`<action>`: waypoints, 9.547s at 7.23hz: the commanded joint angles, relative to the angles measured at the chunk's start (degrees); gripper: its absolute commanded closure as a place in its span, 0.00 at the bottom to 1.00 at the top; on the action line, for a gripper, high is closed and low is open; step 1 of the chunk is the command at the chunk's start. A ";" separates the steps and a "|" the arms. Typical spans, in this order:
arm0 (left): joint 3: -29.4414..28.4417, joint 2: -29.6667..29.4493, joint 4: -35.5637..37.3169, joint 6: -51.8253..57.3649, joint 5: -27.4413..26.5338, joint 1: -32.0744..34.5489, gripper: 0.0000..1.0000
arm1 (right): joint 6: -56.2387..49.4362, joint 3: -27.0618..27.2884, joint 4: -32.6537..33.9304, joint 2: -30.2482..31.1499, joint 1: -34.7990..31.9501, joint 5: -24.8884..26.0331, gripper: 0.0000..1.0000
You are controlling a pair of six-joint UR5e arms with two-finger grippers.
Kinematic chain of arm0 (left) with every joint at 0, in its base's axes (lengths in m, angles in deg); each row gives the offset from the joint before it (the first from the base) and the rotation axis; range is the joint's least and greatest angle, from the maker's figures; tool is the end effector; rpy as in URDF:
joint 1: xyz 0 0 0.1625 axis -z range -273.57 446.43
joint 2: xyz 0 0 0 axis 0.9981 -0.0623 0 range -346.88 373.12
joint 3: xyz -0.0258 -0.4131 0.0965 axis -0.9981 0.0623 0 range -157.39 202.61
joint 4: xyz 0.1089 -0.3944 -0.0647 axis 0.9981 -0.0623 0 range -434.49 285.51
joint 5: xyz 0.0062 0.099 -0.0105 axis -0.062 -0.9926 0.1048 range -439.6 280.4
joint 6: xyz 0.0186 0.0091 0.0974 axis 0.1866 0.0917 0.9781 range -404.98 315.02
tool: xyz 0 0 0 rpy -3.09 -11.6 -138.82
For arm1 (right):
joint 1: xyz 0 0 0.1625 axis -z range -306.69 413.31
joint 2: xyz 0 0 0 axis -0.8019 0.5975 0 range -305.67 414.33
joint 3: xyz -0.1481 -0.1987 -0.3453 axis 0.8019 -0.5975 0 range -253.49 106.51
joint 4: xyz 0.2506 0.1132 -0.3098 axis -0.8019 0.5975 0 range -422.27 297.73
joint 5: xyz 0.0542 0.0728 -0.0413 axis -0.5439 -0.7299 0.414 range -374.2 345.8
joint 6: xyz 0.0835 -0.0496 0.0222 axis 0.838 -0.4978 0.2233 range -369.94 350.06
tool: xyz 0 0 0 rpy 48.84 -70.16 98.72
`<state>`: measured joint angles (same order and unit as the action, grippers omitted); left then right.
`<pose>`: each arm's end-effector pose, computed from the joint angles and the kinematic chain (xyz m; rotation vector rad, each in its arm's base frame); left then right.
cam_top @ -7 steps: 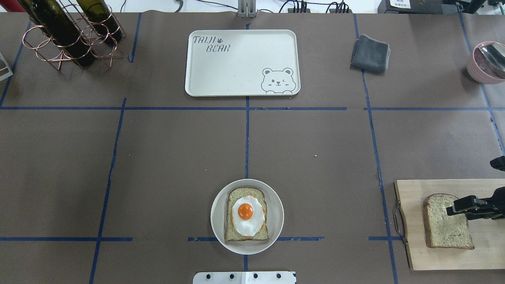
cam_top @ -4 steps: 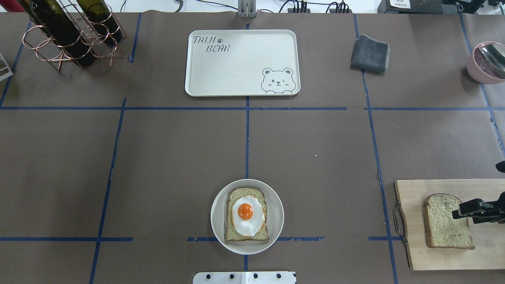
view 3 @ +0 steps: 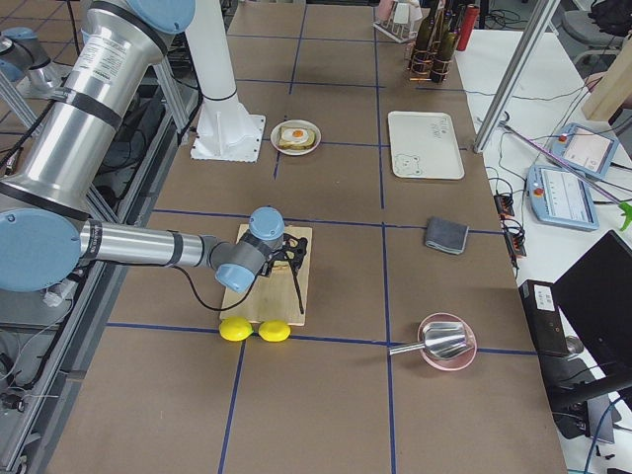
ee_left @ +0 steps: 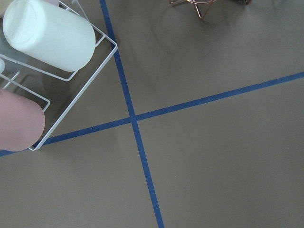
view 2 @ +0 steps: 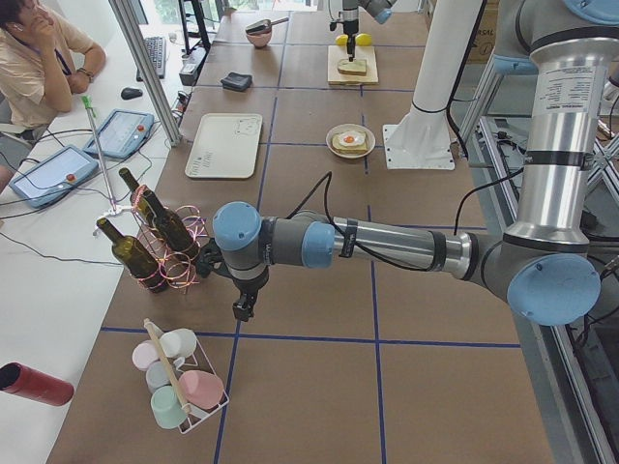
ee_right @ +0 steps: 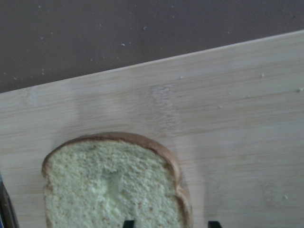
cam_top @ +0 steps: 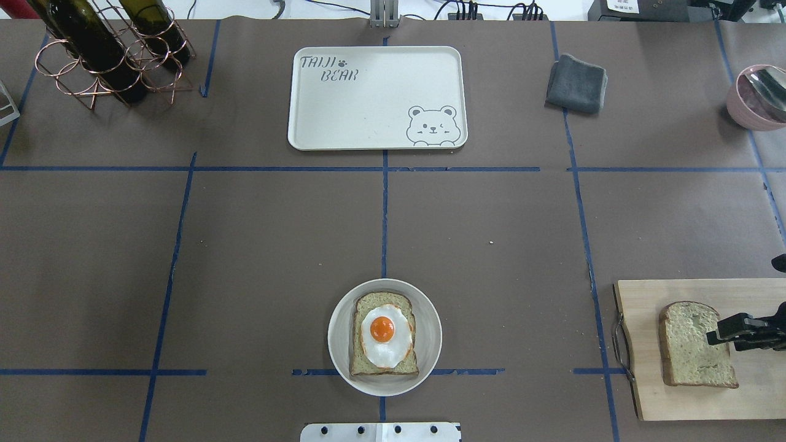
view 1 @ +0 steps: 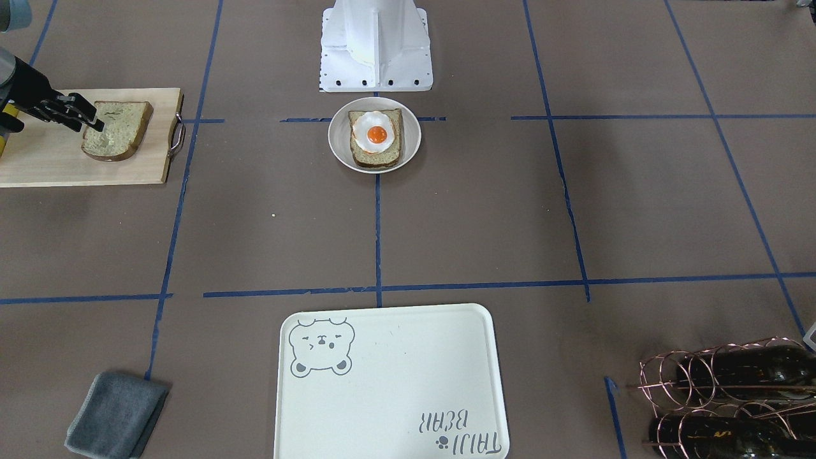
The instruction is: Make sandwich and place on tray
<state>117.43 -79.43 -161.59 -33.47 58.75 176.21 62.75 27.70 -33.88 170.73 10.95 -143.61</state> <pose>-0.0569 -0.5127 0.5950 0.1563 0.8340 0.2253 -0.1849 -0.2633 0.6270 -0.1762 -0.9939 0.1211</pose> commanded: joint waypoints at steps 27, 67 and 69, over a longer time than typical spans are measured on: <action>0.63 0.44 -0.78 0.00 9.95 -1.00 0.00 | 26.45 -5.14 8.17 -48.64 18.81 9.26 0.00; 10.48 -25.89 -28.09 -119.52 -33.23 -66.51 1.00 | -9.67 11.66 20.30 -11.64 -22.51 -10.07 0.00; 6.46 -31.09 -24.52 -120.14 -33.05 -62.90 1.00 | -9.67 11.66 20.21 -11.29 -22.42 -10.07 0.00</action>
<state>126.53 -107.36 -187.85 -152.94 25.63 111.01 53.08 39.36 -13.63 159.28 -11.50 -153.70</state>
